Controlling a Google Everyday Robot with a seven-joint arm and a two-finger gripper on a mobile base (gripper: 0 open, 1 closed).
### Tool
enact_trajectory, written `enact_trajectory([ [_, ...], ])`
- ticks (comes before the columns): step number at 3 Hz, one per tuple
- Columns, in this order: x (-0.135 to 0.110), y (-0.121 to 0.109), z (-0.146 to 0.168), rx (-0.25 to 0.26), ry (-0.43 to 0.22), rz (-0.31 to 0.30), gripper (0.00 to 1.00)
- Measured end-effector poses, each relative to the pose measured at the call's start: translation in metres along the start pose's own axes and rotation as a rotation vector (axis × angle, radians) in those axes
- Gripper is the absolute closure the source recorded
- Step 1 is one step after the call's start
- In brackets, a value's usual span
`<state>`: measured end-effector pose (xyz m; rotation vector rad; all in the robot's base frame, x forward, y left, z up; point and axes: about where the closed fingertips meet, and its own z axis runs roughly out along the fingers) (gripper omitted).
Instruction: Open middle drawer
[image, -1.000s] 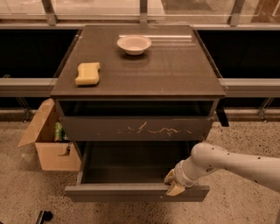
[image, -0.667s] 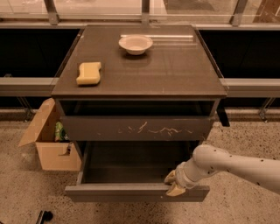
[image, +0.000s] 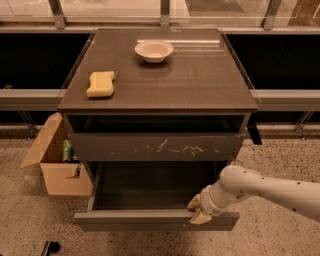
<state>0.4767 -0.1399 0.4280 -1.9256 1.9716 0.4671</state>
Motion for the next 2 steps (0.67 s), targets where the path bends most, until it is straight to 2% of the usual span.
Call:
enact_trajectory([
  [1, 0.002, 0.003, 0.006, -0.026, -0.009, -0.002, 0.12],
  [2, 0.006, 0.027, 0.013, -0.064, -0.018, -0.001, 0.02],
])
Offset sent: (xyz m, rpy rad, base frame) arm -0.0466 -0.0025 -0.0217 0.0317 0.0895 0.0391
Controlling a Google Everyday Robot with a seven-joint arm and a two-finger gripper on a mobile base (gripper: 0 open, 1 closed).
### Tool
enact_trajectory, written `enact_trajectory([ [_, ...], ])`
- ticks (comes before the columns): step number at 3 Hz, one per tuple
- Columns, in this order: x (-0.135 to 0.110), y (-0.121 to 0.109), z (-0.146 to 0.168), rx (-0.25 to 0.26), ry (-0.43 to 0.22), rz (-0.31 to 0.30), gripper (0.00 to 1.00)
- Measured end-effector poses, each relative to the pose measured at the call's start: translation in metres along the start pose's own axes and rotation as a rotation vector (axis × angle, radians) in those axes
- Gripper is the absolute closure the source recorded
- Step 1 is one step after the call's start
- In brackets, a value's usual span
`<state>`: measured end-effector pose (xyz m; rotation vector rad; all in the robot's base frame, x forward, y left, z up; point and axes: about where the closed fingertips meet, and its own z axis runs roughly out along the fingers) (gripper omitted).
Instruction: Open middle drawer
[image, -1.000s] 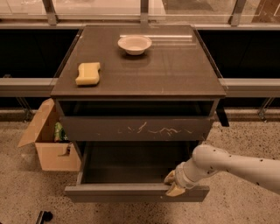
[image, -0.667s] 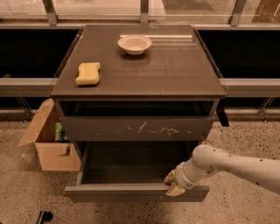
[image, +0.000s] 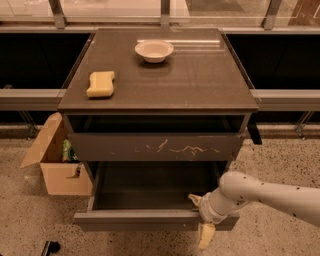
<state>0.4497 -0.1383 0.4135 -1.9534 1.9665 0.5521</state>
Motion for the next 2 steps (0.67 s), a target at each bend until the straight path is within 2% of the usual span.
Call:
enact_trajectory([
  [1, -0.004, 0.027, 0.001, -0.022, 0.021, -0.003, 0.25],
  [2, -0.008, 0.047, -0.006, -0.012, 0.033, 0.012, 0.48],
])
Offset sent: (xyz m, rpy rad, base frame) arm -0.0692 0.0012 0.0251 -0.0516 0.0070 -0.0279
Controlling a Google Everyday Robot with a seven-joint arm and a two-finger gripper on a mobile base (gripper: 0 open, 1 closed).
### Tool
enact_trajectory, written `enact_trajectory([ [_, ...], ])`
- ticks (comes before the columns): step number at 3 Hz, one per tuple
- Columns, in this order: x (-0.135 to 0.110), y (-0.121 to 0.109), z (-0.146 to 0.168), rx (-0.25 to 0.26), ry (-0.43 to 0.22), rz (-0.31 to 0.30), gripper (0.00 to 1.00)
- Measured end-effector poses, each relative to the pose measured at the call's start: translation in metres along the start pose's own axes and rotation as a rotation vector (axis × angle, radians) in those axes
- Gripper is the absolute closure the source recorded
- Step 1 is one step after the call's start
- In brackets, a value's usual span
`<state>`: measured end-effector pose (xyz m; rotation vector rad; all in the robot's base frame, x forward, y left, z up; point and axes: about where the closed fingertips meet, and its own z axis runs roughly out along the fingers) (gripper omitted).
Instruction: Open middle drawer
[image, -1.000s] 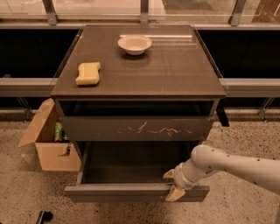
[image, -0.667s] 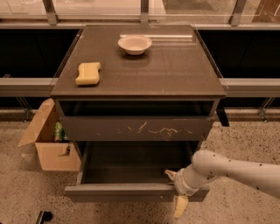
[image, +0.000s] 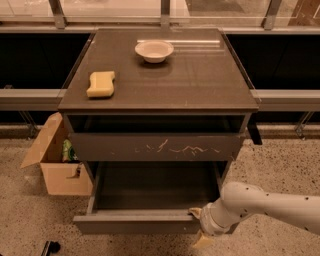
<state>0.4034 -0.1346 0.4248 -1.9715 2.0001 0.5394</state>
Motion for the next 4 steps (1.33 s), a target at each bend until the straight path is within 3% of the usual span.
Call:
enact_trajectory([
  [1, -0.001, 0.012, -0.005, 0.007, -0.006, 0.006, 0.7],
  [2, -0.001, 0.019, -0.009, 0.01, -0.027, 0.011, 0.68],
  [4, -0.007, 0.03, -0.034, 0.065, -0.062, -0.005, 0.06],
])
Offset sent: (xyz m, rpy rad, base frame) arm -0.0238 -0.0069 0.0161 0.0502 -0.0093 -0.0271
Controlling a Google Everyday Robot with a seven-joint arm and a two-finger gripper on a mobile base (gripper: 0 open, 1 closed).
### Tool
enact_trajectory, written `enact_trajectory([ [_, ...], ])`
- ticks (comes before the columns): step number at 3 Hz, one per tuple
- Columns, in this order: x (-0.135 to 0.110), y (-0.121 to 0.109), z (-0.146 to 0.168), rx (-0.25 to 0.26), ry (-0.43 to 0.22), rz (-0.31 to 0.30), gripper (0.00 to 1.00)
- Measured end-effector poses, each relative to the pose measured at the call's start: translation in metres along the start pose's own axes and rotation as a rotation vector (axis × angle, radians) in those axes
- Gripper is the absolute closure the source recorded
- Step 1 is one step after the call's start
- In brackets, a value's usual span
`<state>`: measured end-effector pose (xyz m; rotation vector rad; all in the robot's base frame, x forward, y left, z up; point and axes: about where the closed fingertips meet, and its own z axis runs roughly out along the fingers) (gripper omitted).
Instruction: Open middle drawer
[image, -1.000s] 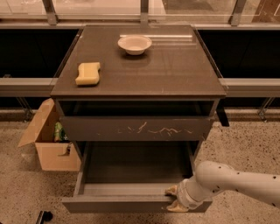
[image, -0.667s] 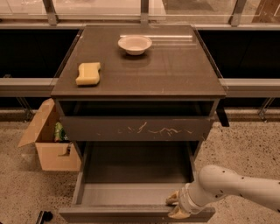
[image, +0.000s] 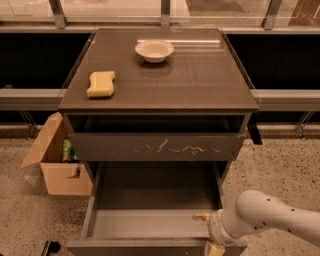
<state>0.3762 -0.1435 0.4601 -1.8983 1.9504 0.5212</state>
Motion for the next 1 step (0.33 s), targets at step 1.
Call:
enact_trajectory([
  [1, 0.001, -0.0002, -0.0167, 0.031, -0.031, -0.009, 0.0],
])
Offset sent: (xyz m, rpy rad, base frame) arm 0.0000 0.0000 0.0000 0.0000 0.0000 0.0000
